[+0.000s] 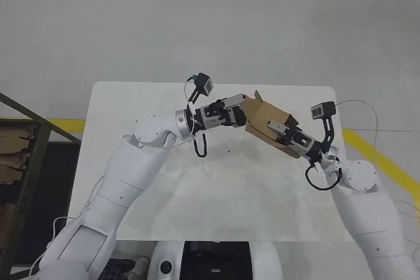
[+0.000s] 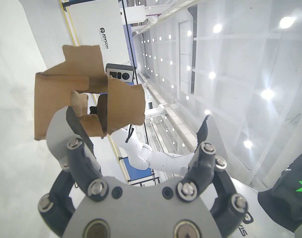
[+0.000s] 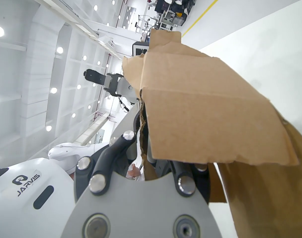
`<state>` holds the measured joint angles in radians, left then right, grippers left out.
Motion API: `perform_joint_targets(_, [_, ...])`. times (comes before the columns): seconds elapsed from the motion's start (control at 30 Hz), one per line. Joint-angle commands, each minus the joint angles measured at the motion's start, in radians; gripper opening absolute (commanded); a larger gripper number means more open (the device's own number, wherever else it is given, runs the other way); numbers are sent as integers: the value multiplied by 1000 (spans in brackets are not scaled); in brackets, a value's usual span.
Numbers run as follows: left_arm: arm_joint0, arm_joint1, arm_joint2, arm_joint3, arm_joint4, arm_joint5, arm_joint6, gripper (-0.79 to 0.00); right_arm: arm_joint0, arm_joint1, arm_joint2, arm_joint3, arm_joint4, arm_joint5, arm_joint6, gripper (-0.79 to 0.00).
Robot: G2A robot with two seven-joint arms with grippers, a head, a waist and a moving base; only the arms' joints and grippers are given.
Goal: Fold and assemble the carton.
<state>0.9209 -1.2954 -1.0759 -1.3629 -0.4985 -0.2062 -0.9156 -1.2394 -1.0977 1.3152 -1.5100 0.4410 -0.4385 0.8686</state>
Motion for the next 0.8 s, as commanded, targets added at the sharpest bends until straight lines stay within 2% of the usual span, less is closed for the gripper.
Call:
perform_joint_targets(0.0, [3,1,-2,-3,0,2,0,0,-2,0,-2,-4,-2,-1,13,-785])
perform_joint_targets(0.77, [0,-5,17,-1,-8,4,-8,0,-7,2,-11,-21,18,6,61,-785])
